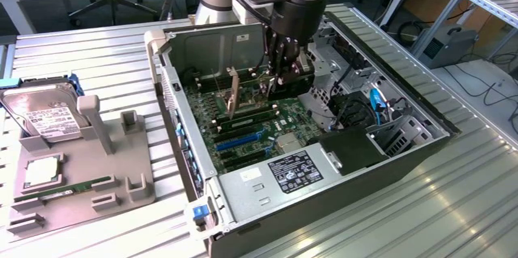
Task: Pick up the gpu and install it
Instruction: 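Insert the gpu into the slot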
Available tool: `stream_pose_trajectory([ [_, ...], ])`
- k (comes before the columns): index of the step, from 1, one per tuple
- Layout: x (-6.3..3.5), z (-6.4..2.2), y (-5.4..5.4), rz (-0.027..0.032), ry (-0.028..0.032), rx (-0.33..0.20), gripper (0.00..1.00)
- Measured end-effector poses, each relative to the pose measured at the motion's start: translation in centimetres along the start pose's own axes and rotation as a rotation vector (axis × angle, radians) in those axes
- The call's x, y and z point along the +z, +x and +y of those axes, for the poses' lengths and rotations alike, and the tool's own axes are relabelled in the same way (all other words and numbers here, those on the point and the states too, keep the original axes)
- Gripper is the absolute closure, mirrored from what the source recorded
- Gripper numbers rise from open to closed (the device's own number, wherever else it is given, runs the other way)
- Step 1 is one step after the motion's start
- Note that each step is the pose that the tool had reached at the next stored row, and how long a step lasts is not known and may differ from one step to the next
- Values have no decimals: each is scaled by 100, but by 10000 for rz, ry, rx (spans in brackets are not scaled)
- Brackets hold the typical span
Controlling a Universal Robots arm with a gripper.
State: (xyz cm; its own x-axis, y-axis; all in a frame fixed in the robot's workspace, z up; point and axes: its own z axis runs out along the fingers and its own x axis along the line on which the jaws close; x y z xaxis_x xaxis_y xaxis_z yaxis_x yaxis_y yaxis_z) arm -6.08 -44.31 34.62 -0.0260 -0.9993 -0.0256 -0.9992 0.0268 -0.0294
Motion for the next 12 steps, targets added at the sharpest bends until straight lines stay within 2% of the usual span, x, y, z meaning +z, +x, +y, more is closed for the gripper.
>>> stream_pose_trajectory([
  [12, 35, 6, 20, 1, 0, 0, 73],
])
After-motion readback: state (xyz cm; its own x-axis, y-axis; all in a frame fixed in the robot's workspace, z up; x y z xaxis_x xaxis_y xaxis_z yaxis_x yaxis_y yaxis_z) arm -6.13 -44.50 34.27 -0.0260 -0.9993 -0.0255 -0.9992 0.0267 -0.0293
